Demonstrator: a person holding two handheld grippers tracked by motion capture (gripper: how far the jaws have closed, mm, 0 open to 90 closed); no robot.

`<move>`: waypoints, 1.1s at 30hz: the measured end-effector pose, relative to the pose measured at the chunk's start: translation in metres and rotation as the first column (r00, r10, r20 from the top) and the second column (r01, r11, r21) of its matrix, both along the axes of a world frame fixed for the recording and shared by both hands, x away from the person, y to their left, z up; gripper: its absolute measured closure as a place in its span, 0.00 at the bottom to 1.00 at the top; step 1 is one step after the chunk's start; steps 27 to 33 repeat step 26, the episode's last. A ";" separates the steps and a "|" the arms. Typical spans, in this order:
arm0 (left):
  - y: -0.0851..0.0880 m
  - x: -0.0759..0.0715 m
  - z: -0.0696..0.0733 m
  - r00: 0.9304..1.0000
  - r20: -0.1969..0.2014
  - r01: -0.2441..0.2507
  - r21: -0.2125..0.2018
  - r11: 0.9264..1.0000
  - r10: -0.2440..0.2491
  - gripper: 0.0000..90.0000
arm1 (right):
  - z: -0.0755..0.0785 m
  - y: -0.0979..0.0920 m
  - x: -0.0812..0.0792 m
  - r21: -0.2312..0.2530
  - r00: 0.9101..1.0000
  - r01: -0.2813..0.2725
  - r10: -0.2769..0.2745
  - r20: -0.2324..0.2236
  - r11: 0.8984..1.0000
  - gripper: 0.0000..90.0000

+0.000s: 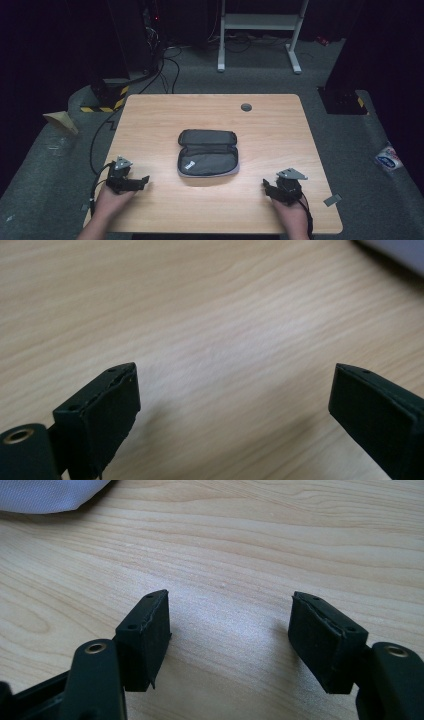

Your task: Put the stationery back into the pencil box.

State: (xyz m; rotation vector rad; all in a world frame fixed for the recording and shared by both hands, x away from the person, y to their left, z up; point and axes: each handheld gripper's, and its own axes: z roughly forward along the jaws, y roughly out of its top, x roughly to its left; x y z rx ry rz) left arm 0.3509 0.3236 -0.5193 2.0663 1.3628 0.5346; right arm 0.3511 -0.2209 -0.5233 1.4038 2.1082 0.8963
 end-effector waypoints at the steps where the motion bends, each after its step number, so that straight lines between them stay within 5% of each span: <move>1: 0.002 -0.002 -0.002 1.000 -0.009 -0.001 0.002 1.000 0.001 0.08 | 0.000 0.000 0.000 0.000 1.000 0.000 0.000 0.000 1.000 0.37; 6: 0.006 -0.012 -0.006 1.000 0.000 0.014 -0.004 1.000 -0.014 0.06 | 0.000 0.000 0.000 0.000 1.000 -0.001 0.001 0.000 1.000 0.37; 12: -0.001 -0.023 -0.010 0.997 0.058 0.058 -0.004 0.998 -0.058 0.03 | 0.000 0.000 0.000 0.000 1.000 0.000 0.000 0.000 1.000 0.37; 33: 0.001 -0.022 -0.012 0.997 0.058 0.056 -0.019 0.998 -0.055 0.04 | 0.000 0.000 0.000 0.000 1.000 0.001 -0.001 0.000 1.000 0.37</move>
